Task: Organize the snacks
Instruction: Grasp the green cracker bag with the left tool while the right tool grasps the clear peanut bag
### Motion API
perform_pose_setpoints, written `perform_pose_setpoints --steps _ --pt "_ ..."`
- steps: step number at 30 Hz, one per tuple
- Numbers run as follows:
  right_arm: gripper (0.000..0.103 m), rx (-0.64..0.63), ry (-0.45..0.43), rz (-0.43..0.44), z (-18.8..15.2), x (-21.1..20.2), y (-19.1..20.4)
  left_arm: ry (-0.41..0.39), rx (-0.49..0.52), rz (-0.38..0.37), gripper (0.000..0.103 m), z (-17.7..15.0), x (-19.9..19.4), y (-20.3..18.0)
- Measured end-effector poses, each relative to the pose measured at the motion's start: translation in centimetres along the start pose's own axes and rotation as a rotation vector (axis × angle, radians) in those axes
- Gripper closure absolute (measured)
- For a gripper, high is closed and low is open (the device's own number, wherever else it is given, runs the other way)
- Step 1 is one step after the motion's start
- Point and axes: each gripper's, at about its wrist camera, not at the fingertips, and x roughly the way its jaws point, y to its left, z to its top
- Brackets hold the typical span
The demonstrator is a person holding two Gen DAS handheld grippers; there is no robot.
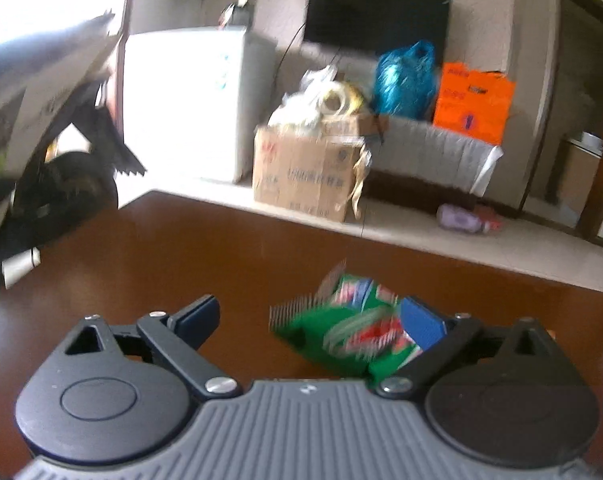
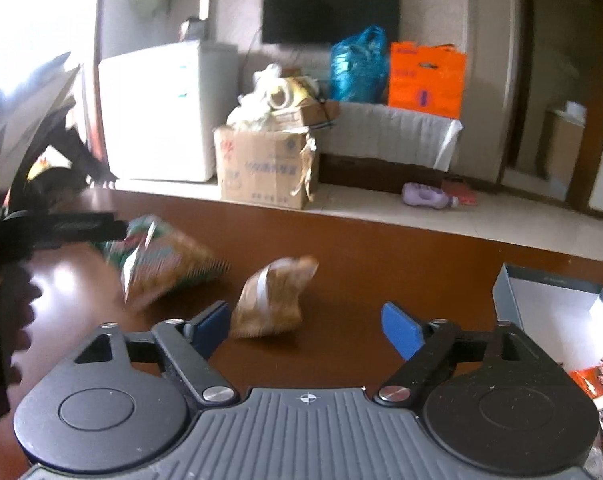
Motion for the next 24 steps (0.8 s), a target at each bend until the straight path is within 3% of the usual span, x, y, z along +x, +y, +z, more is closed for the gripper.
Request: perform_pose_setpoints --steps 3,8,10,12,13,16,24 --pt "0.017 -0.010 0.027 0.010 2.2 2.7 0.8 -0.018 0.069 0.008 0.003 1.0 1.1 -0.8" --pt "0.013 -0.105 0.134 -0.063 3.4 8.8 2.8 0.050 0.235 0.006 0.003 1.6 5.6 -3.0" --pt "0.016 -0.115 0.174 -0.081 2.8 10.7 2.9 0.069 0.235 -0.029 0.003 1.7 6.8 -3.3" --pt "0.020 -0.073 0.198 -0.036 2.2 11.8 2.5 0.114 0.224 -0.086 0.003 1.7 7.7 -3.4" --pt "0.024 -0.049 0.204 -0.019 1.9 12.1 2.3 0.124 0.240 -0.112 0.003 1.6 7.8 -3.7" --pt "0.049 -0.066 0.234 0.035 0.9 12.6 2.4 0.159 0.290 -0.147 0.001 0.4 8.1 -4.3" --pt "0.054 -0.104 0.217 0.065 -1.3 8.9 2.0 0.143 0.299 -0.160 0.001 -2.5 4.7 -4.6"
